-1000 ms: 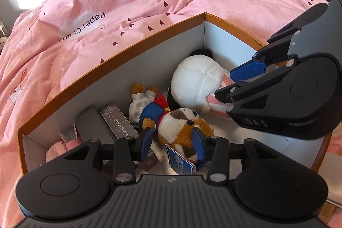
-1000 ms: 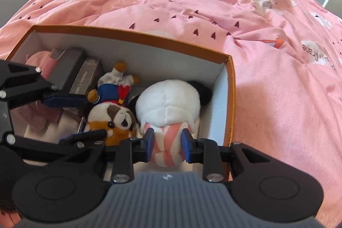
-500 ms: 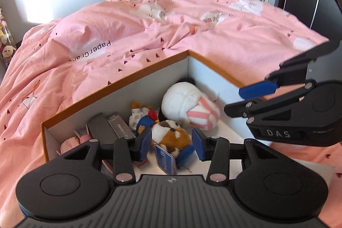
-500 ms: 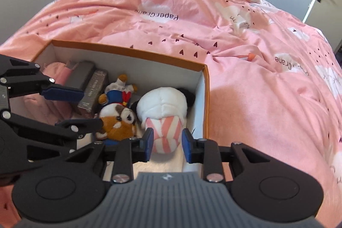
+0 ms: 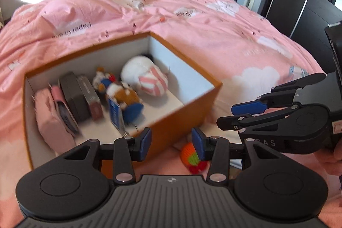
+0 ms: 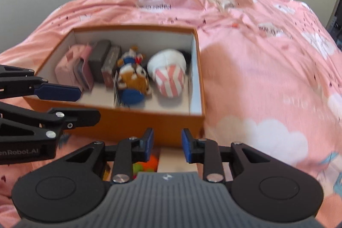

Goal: Organize objects
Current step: 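Move both grippers back toward the white long box and gold cube box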

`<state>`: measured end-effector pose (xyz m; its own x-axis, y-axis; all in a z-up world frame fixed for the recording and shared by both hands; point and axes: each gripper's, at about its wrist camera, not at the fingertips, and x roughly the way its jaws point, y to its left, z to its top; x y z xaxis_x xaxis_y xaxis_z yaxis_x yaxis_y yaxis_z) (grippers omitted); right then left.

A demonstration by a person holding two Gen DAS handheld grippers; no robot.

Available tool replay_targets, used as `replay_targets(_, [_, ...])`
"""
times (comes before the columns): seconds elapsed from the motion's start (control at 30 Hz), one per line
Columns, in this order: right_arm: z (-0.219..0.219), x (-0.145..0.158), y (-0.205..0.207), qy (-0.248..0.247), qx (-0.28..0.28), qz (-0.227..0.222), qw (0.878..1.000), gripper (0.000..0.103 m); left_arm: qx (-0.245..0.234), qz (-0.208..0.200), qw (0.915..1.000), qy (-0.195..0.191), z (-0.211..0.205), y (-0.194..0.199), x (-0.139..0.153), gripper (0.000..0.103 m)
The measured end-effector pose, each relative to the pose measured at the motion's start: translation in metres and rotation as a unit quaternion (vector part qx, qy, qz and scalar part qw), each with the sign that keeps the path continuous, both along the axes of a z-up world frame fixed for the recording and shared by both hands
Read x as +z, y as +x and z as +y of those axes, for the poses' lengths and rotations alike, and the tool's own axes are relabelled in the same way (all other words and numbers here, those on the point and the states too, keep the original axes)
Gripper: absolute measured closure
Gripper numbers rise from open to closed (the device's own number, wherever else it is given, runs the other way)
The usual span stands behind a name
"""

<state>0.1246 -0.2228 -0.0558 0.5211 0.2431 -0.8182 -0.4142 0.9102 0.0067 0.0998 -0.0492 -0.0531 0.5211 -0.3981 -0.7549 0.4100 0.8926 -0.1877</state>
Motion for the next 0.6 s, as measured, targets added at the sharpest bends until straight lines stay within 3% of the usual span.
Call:
replay_targets(0.13, [-0.008,-0.011,-0.011,-0.023,0.002,0.026,0.999,0.071,-0.011,0.047,0.9987,-0.019,-0.009,-0.011,-0.021,0.052])
replay_targets(0.37, [-0.017,-0.015,-0.035,-0.045,0.011,0.036,0.998,0.065,-0.027,0.076,0.9966,-0.011,-0.025,-0.024,-0.041,0.052])
replay_targets(0.6, [-0.042,-0.023,-0.028,0.01,-0.041,0.088,0.995,0.063,-0.009,0.095,0.995,-0.031,-0.022,-0.02,-0.043,0.052])
